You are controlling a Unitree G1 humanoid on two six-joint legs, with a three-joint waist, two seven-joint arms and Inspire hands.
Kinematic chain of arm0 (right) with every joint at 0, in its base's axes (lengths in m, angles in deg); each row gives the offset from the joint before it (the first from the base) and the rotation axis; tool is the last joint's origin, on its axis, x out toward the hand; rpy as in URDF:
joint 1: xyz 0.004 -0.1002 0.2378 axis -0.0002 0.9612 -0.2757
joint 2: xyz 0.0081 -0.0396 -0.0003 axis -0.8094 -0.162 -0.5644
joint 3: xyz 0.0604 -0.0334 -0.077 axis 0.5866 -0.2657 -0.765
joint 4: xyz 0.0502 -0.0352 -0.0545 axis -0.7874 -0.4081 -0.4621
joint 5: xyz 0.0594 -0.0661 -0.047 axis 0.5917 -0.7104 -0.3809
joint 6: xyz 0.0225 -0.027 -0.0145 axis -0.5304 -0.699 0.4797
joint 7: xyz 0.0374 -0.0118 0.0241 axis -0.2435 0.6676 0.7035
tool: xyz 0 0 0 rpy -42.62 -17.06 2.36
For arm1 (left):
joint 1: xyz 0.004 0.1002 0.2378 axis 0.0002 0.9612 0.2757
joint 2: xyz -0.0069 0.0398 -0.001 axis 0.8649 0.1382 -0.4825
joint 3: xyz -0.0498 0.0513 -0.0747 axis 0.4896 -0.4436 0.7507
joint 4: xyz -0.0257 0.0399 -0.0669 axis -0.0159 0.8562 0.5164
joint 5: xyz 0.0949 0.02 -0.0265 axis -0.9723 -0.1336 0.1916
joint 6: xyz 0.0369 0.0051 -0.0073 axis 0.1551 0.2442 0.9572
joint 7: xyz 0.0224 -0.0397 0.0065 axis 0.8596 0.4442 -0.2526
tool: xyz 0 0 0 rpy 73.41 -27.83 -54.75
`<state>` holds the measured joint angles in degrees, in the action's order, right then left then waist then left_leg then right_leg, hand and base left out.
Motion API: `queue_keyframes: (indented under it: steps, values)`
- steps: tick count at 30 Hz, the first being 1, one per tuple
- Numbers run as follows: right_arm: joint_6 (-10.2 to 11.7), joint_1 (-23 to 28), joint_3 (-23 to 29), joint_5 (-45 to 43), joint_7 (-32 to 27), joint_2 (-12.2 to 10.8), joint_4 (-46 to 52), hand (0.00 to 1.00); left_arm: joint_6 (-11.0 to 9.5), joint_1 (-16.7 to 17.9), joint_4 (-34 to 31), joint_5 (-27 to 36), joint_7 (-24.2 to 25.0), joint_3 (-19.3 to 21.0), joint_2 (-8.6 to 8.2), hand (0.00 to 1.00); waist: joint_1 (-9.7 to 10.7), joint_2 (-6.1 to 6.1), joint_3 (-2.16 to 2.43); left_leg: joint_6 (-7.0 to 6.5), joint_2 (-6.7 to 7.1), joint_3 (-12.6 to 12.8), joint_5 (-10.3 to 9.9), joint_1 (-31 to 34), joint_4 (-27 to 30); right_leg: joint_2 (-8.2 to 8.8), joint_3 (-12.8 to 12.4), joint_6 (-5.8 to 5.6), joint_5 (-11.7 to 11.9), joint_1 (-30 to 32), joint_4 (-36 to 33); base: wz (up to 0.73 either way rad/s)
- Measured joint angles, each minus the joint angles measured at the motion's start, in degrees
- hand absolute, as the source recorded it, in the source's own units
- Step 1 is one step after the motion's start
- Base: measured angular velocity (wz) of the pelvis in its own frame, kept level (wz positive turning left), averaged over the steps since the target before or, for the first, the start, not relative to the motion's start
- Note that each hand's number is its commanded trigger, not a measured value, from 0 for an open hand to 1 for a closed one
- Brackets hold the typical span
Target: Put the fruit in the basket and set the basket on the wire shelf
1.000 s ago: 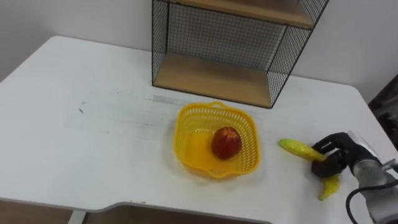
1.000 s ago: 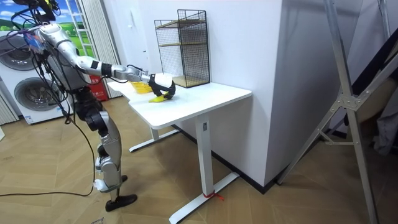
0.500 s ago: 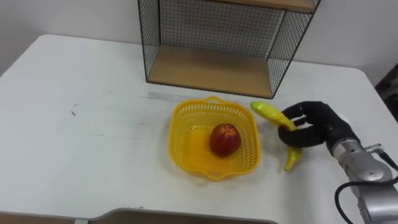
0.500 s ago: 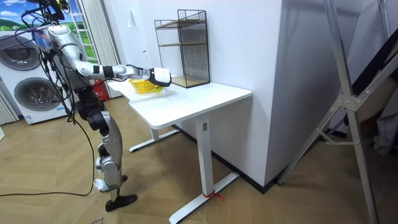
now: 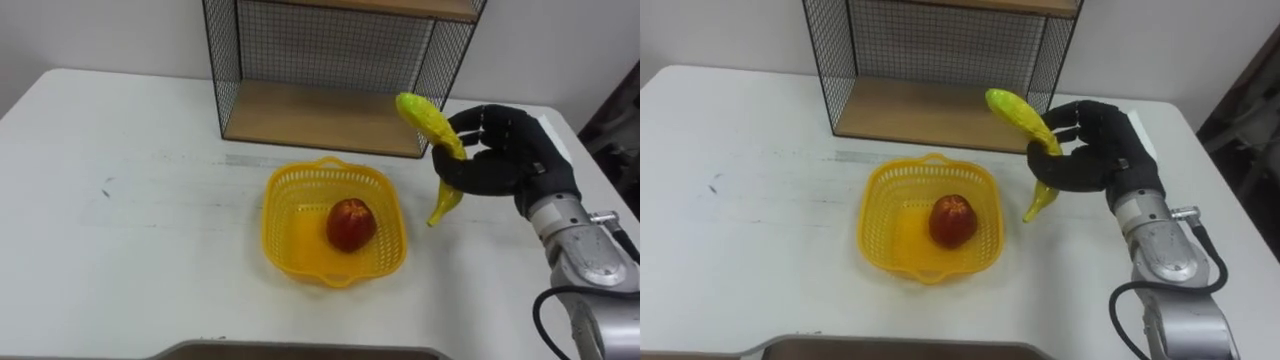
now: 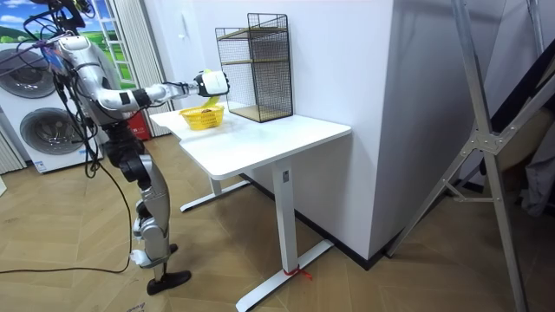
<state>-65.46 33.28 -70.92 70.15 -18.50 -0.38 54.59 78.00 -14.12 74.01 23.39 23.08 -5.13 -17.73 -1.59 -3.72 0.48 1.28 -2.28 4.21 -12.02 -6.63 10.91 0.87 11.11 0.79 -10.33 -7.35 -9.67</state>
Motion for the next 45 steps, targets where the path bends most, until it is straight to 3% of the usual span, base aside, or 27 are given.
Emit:
queue_keyframes:
  steps: [10,16,19,30,31,32,33,45]
  values:
    - [-0.02,0.0,-0.44,-0.27,1.76,-0.03,0.0,1.0,-0.24,-0.88,-0.02,-0.11,0.02,0.0,0.06,0.0,-0.46,-0.3,-0.28,0.0,0.05,0.09,0.0,0.12,-0.09,0.03,-0.15,-0.01,-0.01,0.52,0.06,0.0]
    - [-0.11,-0.05,-5.03,-2.64,5.6,0.02,0.32,1.0,-0.4,-1.16,0.0,-0.03,0.03,-0.14,0.11,0.0,-0.68,-1.15,-0.2,0.0,0.04,0.21,0.0,0.23,-0.1,0.01,-0.28,0.0,-0.01,0.44,0.0,0.0]
    - [-0.16,-0.19,-6.63,-5.07,7.18,0.1,2.81,1.0,-0.42,-1.36,0.0,0.04,0.28,-1.79,0.44,0.0,-1.28,-0.9,-0.41,0.0,0.02,0.41,0.0,0.41,-0.09,-0.04,-0.58,-0.01,-0.01,0.65,0.01,-0.04]
    - [-0.18,-0.69,-9.95,-7.26,9.29,0.15,6.16,1.0,-0.39,-2.76,0.49,0.09,0.33,-4.1,0.84,0.0,-3.41,-0.9,-0.49,0.0,-0.02,0.29,0.0,1.52,0.09,-0.03,-0.23,0.0,0.01,1.49,-0.17,0.01]
    - [-0.18,-0.69,-10.04,-7.26,9.3,0.15,6.27,0.79,-0.39,-2.78,0.5,0.09,0.34,-4.1,0.84,0.0,-3.39,-0.82,-0.54,0.0,-0.02,0.29,0.0,1.54,0.09,-0.03,-0.23,0.0,0.01,1.5,-0.17,0.0]
    - [-0.24,-0.67,-10.25,-7.26,9.3,0.15,6.27,0.06,-0.36,-2.79,0.5,0.08,0.34,-4.1,0.84,0.0,-3.36,-0.74,-0.6,0.0,-0.02,0.29,0.0,1.52,0.08,-0.03,-0.21,0.0,0.01,1.47,-0.17,0.0]
    - [-0.29,-0.67,-10.39,-7.27,9.31,0.15,6.27,0.0,-0.35,-2.8,0.5,0.08,0.34,-4.09,0.84,0.0,-3.34,-0.7,-0.62,0.0,-0.02,0.29,0.0,1.51,0.08,-0.03,-0.21,0.0,0.02,1.46,-0.17,0.0]
    - [-0.86,-0.45,-11.87,-7.21,9.24,0.12,5.44,0.0,-0.17,-3.27,1.53,0.22,0.03,-5.48,0.96,0.0,-3.21,-0.62,-0.77,-0.05,-0.01,0.23,-0.04,1.4,0.15,0.01,-0.02,0.01,0.02,1.24,-0.14,0.0]
